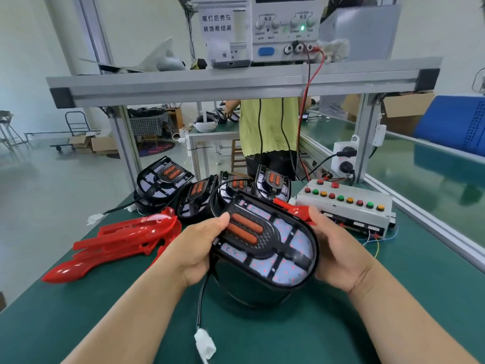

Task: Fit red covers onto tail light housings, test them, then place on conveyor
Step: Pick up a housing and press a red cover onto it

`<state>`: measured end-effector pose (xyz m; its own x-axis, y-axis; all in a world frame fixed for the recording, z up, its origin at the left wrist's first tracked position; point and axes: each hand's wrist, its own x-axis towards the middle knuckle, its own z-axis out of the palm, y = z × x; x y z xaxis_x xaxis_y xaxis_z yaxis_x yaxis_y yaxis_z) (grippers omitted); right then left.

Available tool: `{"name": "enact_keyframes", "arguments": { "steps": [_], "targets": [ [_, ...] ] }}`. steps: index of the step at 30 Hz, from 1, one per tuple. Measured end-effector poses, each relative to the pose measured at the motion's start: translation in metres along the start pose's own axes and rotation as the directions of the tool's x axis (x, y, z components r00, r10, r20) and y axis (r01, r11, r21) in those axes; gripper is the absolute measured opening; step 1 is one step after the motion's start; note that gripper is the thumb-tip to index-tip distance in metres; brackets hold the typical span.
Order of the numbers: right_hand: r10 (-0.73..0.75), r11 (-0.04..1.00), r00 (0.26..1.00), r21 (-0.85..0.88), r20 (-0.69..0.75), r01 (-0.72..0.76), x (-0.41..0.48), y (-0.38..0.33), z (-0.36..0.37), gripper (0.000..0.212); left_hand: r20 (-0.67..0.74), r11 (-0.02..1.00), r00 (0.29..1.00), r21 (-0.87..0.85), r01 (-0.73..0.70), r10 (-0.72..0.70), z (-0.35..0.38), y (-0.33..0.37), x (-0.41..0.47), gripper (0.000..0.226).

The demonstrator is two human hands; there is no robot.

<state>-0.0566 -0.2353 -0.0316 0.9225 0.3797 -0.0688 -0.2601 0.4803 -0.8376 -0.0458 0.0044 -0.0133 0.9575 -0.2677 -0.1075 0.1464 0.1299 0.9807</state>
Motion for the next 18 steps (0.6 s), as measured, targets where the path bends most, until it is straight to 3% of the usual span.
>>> {"name": "enact_keyframes", "arguments": {
  "steps": [5,9,14,16,18],
  "targets": [
    [-0.099,0.995,0.991,0.014,-0.090,0.101,0.009,0.005,0.010,0.054,-0.314,0.956,0.950,-0.277,-0.097,0.006,0.016,-0.007,0.002,0.033],
    [-0.144,0.985,0.972,0.071,-0.186,0.159,0.015,0.012,0.012,0.043,-0.338,0.950,0.941,-0.300,-0.089,-0.019,0.031,-0.024,-0.013,0.033],
    [-0.150,0.988,0.947,0.003,-0.284,0.157,0.018,0.016,0.008,0.041,-0.195,1.000,0.981,0.018,-0.009,0.012,0.016,-0.027,-0.033,0.027],
    [-0.138,0.990,0.945,-0.010,-0.296,0.142,0.018,0.017,0.009,0.043,-0.226,0.975,0.972,0.223,-0.016,0.068,0.004,-0.023,-0.039,0.022],
    [-0.132,0.991,0.943,-0.017,-0.306,0.134,0.018,0.018,0.009,0.044,-0.331,0.874,0.926,0.486,0.001,0.183,-0.013,-0.019,-0.040,0.016]
  ]
}}
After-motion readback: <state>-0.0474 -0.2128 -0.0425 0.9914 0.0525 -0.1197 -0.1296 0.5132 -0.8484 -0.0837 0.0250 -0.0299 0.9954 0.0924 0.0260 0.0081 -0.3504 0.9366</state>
